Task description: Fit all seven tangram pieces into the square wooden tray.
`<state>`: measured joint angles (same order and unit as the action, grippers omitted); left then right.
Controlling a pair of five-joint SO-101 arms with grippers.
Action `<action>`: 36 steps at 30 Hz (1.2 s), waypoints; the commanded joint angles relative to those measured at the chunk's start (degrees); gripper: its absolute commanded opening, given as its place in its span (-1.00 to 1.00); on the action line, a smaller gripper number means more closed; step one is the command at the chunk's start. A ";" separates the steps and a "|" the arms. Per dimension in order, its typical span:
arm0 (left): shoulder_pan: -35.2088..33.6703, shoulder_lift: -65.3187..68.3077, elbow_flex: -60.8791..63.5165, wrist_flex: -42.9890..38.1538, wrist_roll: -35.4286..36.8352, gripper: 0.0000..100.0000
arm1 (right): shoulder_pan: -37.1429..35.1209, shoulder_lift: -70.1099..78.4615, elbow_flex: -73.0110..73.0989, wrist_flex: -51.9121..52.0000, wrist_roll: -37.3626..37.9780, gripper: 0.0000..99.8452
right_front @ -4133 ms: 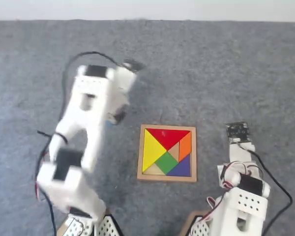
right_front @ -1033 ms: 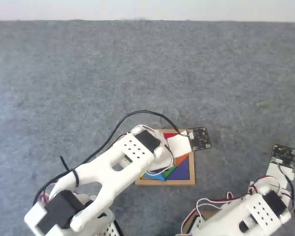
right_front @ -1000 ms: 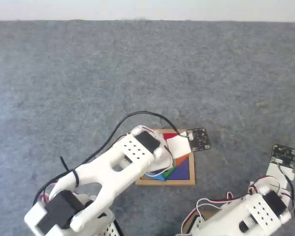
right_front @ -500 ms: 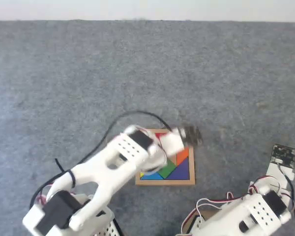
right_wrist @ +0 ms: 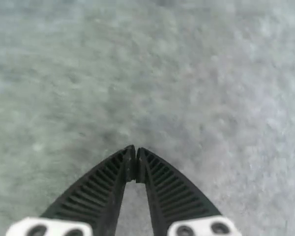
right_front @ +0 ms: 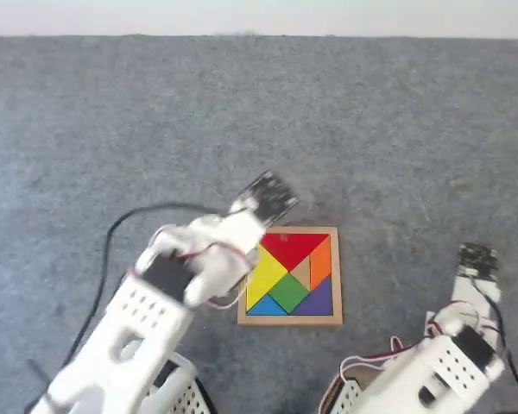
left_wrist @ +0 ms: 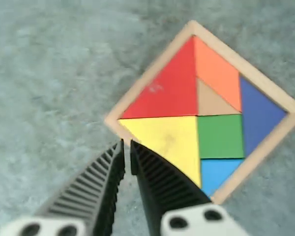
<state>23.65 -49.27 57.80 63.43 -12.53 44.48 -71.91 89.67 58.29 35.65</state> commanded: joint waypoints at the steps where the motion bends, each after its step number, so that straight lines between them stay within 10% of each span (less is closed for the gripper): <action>1: -8.09 -18.73 13.58 -8.53 -1.05 -0.96 | -7.96 -0.75 -0.88 -0.40 -0.79 -0.97; 10: -14.95 -47.91 38.46 -19.87 -0.97 -0.96 | -22.81 -0.75 -3.69 -0.48 -16.09 -0.97; 36: -14.24 -53.89 38.64 8.53 -1.23 -0.96 | -23.52 -0.84 0.26 -5.76 -23.03 -0.97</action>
<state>9.14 -102.81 96.84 71.69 -13.14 21.45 -71.91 90.29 53.54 12.88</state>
